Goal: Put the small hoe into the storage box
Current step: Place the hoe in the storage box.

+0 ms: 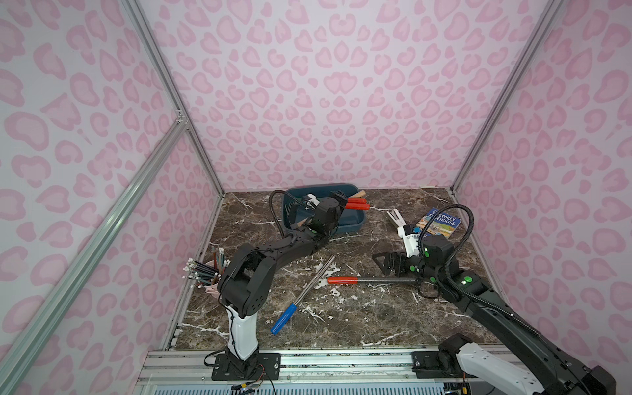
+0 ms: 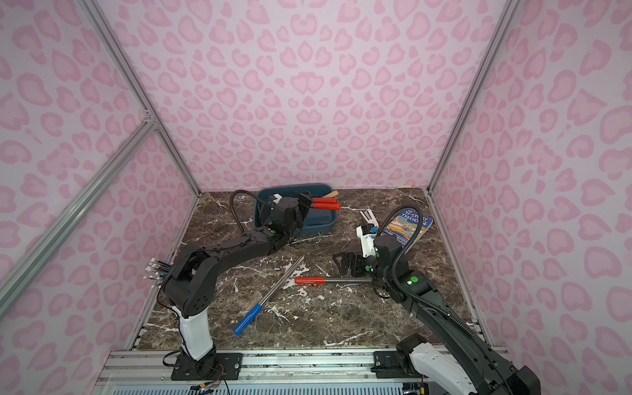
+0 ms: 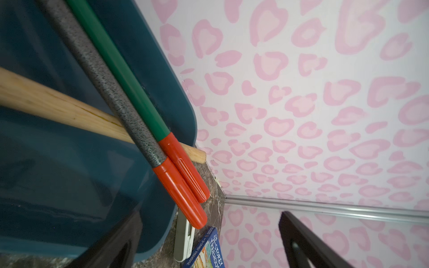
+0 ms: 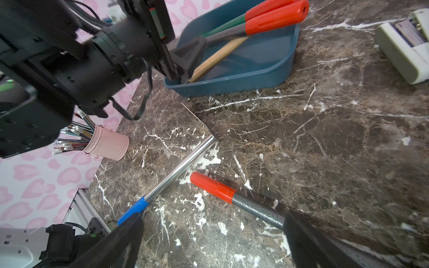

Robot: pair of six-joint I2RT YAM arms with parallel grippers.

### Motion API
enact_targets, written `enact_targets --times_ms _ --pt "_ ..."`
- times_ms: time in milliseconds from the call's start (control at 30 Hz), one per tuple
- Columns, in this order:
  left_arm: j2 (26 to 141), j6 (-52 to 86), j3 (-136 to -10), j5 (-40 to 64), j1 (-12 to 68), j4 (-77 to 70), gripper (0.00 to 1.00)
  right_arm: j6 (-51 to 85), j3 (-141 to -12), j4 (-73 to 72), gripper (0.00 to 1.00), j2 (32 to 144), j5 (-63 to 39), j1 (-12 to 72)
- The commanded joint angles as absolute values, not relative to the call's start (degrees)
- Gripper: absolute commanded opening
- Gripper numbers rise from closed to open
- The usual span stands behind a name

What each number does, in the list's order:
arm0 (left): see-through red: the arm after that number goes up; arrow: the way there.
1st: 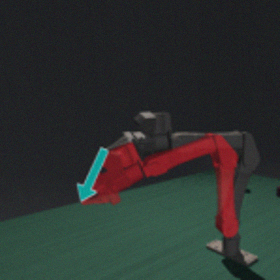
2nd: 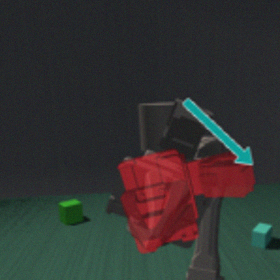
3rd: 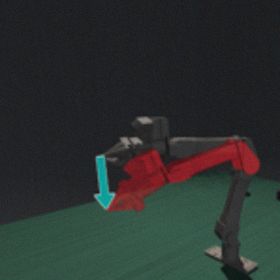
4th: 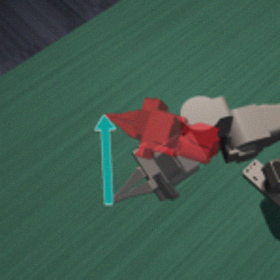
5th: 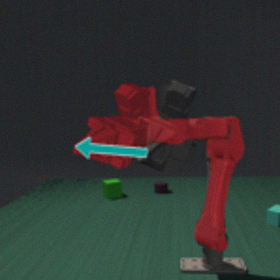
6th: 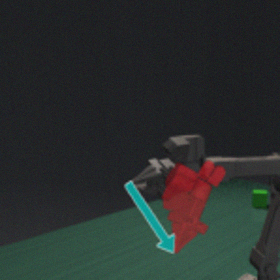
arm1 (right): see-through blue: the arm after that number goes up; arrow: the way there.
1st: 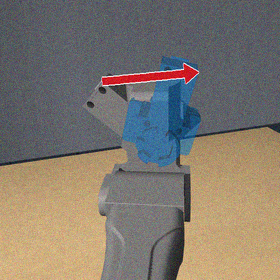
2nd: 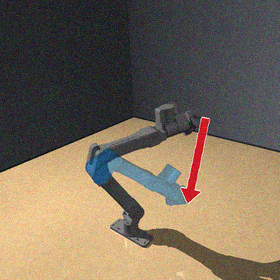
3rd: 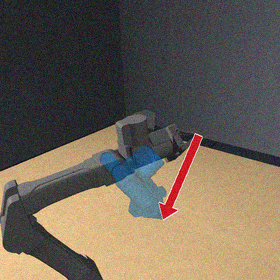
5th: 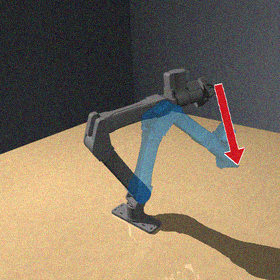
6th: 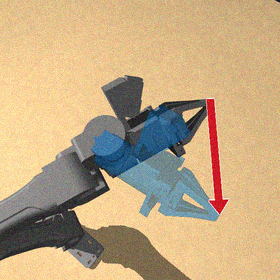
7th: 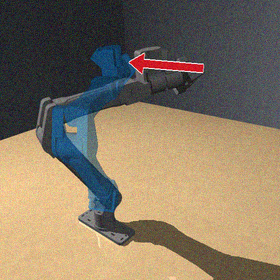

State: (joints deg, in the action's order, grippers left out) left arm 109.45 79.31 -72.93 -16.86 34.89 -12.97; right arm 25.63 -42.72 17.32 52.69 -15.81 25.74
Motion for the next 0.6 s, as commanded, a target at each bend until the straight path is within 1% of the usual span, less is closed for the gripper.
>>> enact_targets --times_ms 0,267,433,567 --pt "107.0 67.8 -73.0 -15.7 34.8 -13.0 0.97 24.5 -43.9 17.3 0.99 52.7 -15.0 25.8" --pt "102.7 48.6 -74.7 -10.2 34.7 -8.5 0.99 24.1 -44.3 17.6 0.98 53.4 -14.5 25.7" --pt "99.6 39.6 -74.2 -10.2 34.7 -3.2 1.00 24.1 -44.2 17.6 0.99 53.5 -13.5 25.6" --pt "96.3 31.9 -72.6 -8.1 34.7 -1.5 1.00 23.9 -44.4 17.2 0.98 54.0 -13.8 25.4"
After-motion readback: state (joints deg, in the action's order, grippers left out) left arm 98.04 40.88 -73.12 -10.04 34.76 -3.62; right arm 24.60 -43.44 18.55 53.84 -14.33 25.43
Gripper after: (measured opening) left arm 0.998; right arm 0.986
